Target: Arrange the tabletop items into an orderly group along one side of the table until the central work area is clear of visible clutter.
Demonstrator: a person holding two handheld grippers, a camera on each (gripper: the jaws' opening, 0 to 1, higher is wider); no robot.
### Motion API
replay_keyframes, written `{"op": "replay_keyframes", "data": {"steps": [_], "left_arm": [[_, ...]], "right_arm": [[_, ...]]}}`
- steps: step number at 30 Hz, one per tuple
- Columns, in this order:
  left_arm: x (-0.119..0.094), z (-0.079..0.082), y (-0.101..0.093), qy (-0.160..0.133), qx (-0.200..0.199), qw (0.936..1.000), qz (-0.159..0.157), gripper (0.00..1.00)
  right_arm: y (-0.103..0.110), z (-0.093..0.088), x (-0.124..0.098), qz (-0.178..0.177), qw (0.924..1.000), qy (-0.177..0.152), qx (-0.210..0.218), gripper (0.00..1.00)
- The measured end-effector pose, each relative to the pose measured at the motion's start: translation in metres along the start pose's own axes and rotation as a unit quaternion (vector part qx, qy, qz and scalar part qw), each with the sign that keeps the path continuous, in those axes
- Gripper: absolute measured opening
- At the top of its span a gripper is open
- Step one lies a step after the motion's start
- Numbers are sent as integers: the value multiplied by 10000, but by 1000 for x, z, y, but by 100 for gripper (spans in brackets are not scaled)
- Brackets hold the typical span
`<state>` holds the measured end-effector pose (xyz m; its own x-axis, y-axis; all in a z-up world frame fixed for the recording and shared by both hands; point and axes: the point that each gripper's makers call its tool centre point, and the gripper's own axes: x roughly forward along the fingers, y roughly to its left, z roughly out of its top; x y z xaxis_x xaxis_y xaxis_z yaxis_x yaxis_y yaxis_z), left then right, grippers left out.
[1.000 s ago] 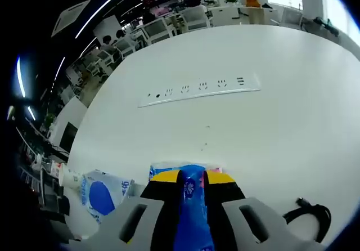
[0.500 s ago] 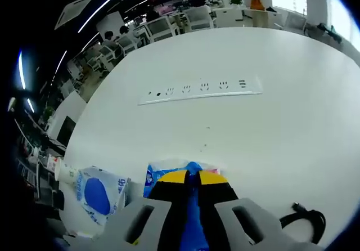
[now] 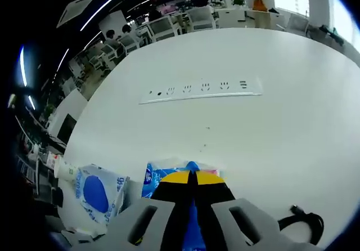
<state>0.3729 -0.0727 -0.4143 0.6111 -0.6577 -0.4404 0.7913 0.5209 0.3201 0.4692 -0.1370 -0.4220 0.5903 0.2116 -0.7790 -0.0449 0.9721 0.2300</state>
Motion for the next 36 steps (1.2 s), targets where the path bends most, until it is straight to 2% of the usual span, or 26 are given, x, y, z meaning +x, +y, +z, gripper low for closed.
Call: {"op": "replay_keyframes", "data": {"steps": [12, 21, 36], "left_arm": [[0, -1, 7, 107, 10, 9998, 142, 0], [0, -2, 10, 49, -235, 9996, 145, 0], [3, -2, 14, 146, -296, 9994, 81, 0]], "right_arm": [[-3, 3, -4, 17, 10000, -52, -48, 0], [-8, 7, -6, -15, 10000, -3, -52, 0], [-17, -1, -12, -12, 9999, 60, -134, 0]]}}
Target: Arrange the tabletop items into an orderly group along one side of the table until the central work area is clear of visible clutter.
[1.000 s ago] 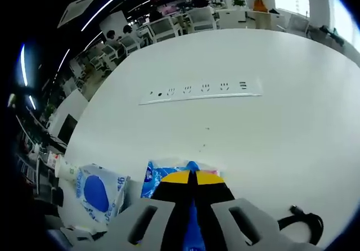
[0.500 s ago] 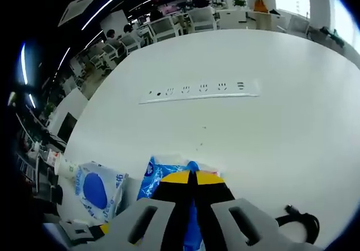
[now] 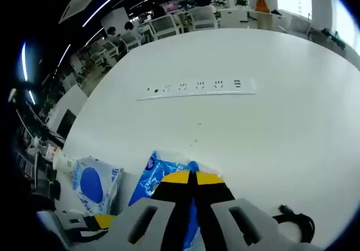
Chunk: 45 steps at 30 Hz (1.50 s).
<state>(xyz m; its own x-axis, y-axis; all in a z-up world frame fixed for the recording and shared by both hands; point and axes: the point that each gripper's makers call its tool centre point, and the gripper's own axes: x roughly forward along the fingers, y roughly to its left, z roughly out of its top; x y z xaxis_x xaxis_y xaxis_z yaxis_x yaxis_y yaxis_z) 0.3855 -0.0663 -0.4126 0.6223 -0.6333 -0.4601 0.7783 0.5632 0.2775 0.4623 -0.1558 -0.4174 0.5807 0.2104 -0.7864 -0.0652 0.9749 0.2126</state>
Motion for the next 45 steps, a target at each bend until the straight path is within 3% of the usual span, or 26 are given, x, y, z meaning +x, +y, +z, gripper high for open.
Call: {"op": "replay_keyframes", "data": {"steps": [31, 38, 45], "left_arm": [[12, -8, 11, 310, -208, 9993, -12, 0], [17, -10, 16, 419, -170, 9990, -44, 0], [12, -6, 27, 536, -4, 9986, 35, 0]], "right_arm": [[-10, -31, -22, 190, 9996, 49, -225, 0], [-11, -35, -25, 182, 9993, 41, -312, 0], [-1, -35, -37, 395, 9989, -9, -234, 0]]}}
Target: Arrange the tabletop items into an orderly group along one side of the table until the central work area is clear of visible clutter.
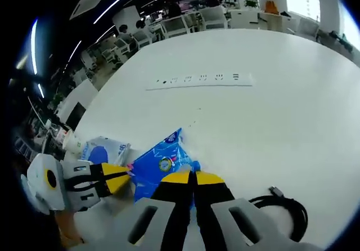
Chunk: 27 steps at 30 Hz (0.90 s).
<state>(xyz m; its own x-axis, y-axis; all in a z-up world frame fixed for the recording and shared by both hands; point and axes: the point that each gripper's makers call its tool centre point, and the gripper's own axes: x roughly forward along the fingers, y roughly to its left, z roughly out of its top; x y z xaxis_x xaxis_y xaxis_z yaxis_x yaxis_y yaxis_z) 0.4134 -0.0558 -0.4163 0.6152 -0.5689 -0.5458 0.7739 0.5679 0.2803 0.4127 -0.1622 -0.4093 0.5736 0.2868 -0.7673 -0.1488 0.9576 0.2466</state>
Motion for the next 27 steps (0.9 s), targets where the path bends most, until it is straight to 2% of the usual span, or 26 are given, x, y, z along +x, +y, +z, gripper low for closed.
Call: {"op": "replay_keyframes", "data": {"steps": [7, 17, 27], "left_arm": [[-1, -1, 9, 138, 115, 9998, 52, 0], [2, 11, 16, 324, 570, 9977, 154, 0], [15, 4, 14, 532, 750, 9957, 95, 0]], "right_arm": [[9, -10, -5, 74, 9999, 93, -15, 0], [11, -24, -8, 185, 9997, 159, 70, 0], [11, -35, -4, 282, 9992, 209, 176, 0]]}}
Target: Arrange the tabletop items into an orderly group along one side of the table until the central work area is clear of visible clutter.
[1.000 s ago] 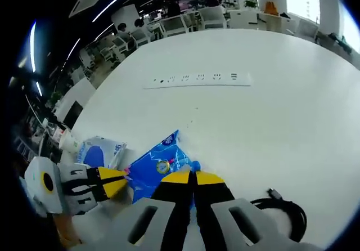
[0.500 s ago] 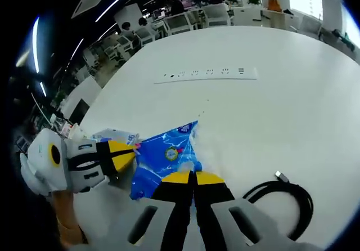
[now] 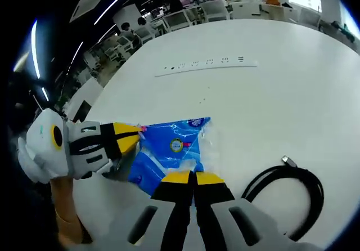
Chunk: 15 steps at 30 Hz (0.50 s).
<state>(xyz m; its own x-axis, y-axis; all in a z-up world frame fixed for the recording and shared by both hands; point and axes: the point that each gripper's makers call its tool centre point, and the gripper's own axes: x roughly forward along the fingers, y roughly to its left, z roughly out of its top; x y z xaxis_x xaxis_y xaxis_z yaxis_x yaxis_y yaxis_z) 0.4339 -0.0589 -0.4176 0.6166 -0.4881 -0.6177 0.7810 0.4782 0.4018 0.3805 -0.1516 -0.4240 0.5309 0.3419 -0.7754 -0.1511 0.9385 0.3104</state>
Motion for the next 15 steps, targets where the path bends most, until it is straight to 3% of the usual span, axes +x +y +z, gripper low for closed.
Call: {"op": "replay_keyframes", "data": {"steps": [15], "left_arm": [[12, 3, 7, 117, 305, 9995, 22, 0]], "right_arm": [[3, -6, -1, -15, 10000, -88, 27, 0]]}}
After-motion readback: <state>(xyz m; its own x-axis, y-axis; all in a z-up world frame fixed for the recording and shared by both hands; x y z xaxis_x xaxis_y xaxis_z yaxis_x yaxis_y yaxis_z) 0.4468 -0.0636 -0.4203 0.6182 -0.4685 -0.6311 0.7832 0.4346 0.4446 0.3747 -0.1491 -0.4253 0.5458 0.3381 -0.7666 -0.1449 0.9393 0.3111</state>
